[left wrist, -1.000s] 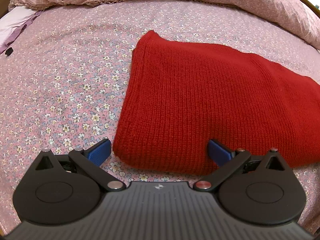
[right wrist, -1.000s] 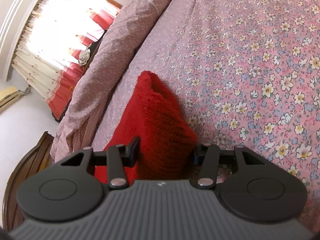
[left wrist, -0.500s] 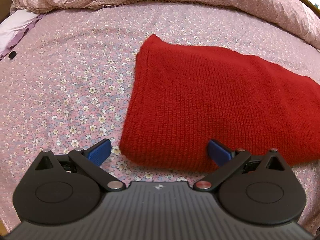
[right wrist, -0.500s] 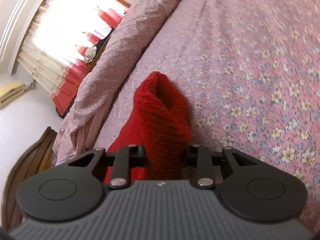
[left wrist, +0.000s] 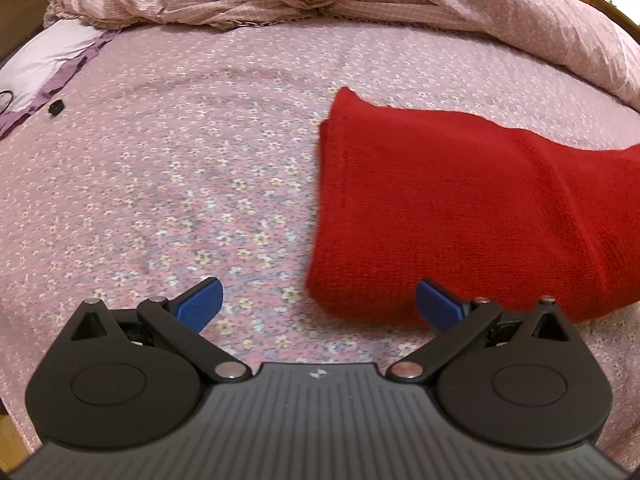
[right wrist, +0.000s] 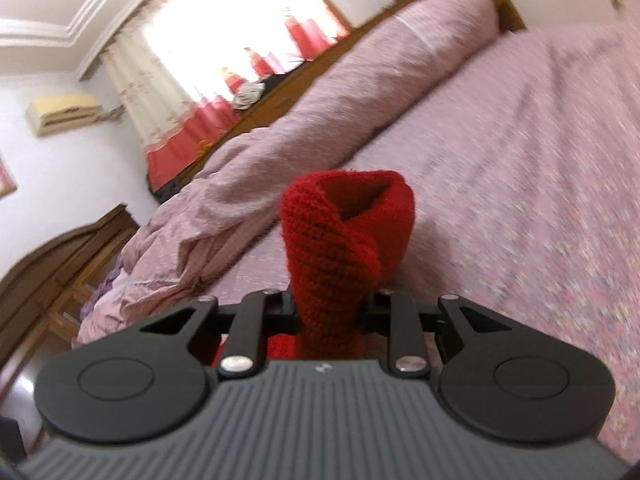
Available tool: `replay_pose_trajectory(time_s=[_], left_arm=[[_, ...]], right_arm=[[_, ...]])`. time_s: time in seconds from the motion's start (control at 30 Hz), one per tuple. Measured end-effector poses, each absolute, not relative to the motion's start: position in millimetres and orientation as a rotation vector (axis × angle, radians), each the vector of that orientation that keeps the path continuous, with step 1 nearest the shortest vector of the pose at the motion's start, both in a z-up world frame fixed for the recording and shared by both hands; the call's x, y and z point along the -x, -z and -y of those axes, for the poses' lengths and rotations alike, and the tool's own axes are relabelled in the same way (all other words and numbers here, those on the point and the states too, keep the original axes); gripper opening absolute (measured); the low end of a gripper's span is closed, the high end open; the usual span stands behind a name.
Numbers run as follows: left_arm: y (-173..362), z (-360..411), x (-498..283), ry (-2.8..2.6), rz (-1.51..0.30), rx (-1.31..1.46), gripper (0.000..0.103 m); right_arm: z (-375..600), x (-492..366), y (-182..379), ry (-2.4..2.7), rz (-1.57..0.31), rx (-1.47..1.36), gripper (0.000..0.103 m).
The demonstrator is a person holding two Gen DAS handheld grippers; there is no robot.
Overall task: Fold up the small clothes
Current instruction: 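Grasp the folded cardigan's corner with the right tool, then lift the corner with the right tool and fold it over the cardigan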
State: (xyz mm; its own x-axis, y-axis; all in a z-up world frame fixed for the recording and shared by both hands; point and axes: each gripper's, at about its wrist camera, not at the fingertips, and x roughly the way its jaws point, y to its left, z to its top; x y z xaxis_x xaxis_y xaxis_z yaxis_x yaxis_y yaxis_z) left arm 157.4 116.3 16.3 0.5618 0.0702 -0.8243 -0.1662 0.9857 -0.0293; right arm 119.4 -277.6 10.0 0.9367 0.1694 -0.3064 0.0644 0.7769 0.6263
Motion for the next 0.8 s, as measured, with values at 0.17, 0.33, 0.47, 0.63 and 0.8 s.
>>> replay_pose_trajectory(time_s=[0.17, 0.33, 0.47, 0.63, 0.8], left_arm=[[-20, -131, -150, -0.166, -0.956, 0.113, 0.103], [-22, -145, -143, -0.191, -0.951, 0.131, 0.103], [-22, -157, -138, -0.205, -0.949, 0.148, 0.103], [-21, -170, -135, -0.225, -0.947, 0.158, 0.103], [-18, -182, -132, -0.241, -0.95, 0.181, 0.103]], right_arm=[[255, -127, -35, -0.115, -0.325, -0.58, 0.026], [225, -134, -57, -0.176, -0.293, -0.487, 0.026], [196, -140, -70, -0.235, -0.274, -0.419, 0.025], [152, -151, -73, -0.321, -0.302, -0.344, 0.025], [104, -160, -55, -0.403, -0.383, -0.257, 0.025]])
